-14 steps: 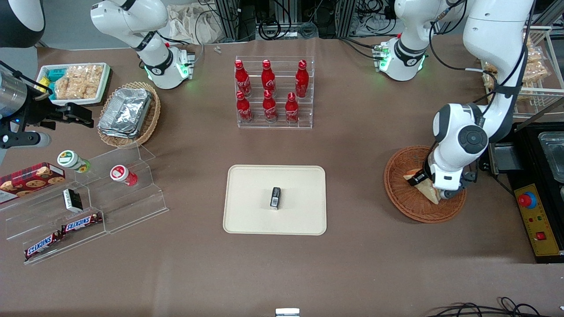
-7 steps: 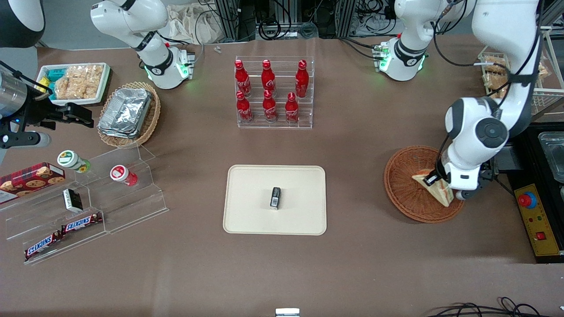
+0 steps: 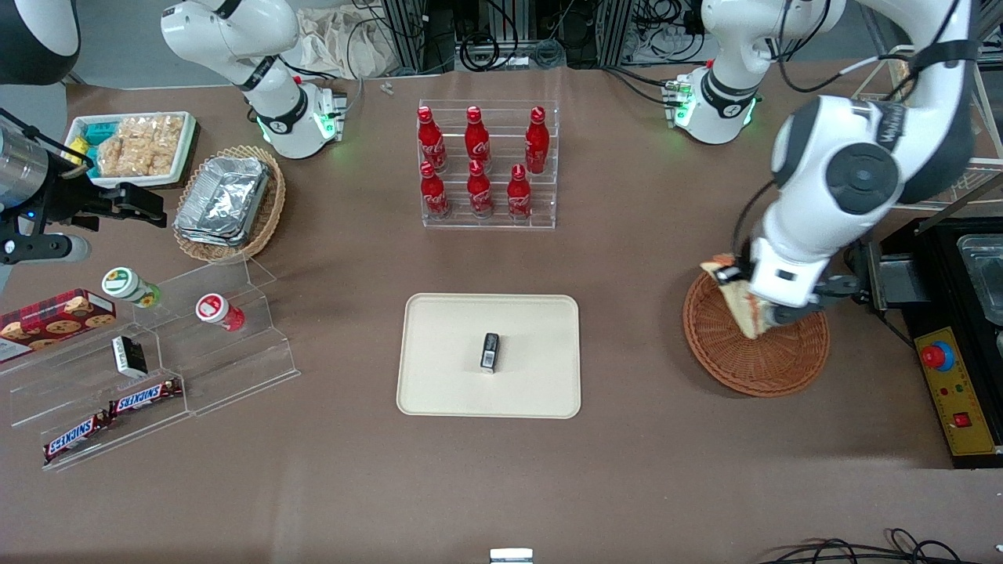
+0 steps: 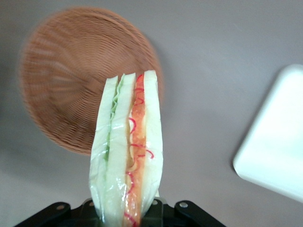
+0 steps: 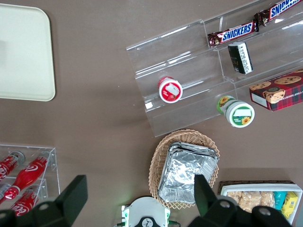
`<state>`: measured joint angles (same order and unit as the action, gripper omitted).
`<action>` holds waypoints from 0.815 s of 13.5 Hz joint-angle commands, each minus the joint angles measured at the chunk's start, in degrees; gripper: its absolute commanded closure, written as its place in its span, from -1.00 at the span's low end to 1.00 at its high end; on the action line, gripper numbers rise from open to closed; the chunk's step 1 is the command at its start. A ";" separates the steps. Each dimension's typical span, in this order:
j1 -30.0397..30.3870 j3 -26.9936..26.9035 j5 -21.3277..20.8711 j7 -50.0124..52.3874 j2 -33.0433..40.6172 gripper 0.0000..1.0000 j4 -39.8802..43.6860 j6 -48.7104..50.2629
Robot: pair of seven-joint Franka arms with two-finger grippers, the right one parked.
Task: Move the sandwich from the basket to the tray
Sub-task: 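Lift the sandwich out of the basket with the left gripper, then carry the sandwich to the cream tray and lower it beside the black box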
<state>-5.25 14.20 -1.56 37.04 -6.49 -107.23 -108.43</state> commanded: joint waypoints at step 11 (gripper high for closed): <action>-6.35 12.17 -4.14 -4.42 -24.60 1.00 7.82 -22.84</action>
<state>-11.88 26.32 -4.11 35.21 -25.66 -102.31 -127.03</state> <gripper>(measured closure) 0.797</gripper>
